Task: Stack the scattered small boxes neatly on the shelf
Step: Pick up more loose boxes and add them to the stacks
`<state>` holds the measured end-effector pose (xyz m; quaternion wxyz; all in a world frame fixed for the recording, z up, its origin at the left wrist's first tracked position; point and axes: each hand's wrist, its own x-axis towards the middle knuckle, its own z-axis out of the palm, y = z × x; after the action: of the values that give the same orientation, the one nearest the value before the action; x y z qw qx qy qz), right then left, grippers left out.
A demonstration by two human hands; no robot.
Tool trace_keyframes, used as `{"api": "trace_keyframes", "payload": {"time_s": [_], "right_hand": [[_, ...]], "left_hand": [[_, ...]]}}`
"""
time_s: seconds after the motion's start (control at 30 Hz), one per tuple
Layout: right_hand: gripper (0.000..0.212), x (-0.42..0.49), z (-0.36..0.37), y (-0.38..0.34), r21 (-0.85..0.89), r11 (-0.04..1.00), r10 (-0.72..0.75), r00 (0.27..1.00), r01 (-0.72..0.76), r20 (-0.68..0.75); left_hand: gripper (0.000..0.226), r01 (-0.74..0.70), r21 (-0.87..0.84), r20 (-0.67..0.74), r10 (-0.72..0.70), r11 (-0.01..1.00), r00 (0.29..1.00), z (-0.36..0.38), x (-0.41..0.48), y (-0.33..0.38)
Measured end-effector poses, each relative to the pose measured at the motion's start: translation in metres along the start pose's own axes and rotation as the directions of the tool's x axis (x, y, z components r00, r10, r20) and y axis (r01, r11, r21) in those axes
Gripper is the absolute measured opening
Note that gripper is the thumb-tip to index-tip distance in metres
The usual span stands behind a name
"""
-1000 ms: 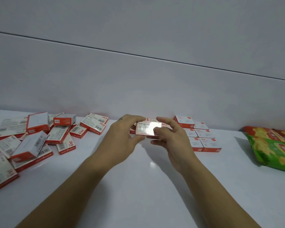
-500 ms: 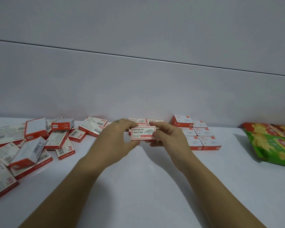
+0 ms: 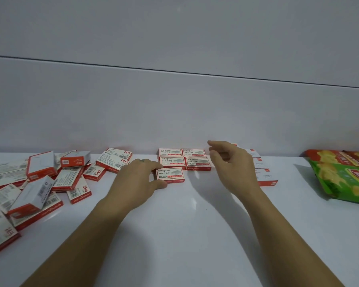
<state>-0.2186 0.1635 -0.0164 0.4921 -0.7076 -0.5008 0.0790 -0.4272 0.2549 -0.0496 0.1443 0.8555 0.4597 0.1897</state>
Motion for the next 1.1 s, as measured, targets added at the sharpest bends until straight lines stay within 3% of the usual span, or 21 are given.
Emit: {"api": "trace_keyframes", "payload": {"time_s": [0.3, 0.83, 1.1], "right_hand": [[0.027, 0.000, -0.003, 0.003, -0.077, 0.997, -0.020, 1.000, 0.020, 0.004], [0.032, 0.000, -0.002, 0.003, -0.147, 0.989, -0.003, 0.999, 0.011, 0.051], [0.059, -0.009, 0.005, -0.002, -0.343, 0.920, -0.118, 0.969, 0.188, 0.215]], "left_hand": [[0.040, -0.037, 0.035, -0.028, 0.038, 0.999, 0.999, 0.005, 0.004, 0.006], [0.040, -0.064, 0.159, -0.067, 0.076, 0.985, 0.995, 0.007, 0.007, 0.014], [0.056, -0.116, 0.214, 0.031, 0.112, 0.970, 0.993, -0.006, -0.003, 0.008]]}}
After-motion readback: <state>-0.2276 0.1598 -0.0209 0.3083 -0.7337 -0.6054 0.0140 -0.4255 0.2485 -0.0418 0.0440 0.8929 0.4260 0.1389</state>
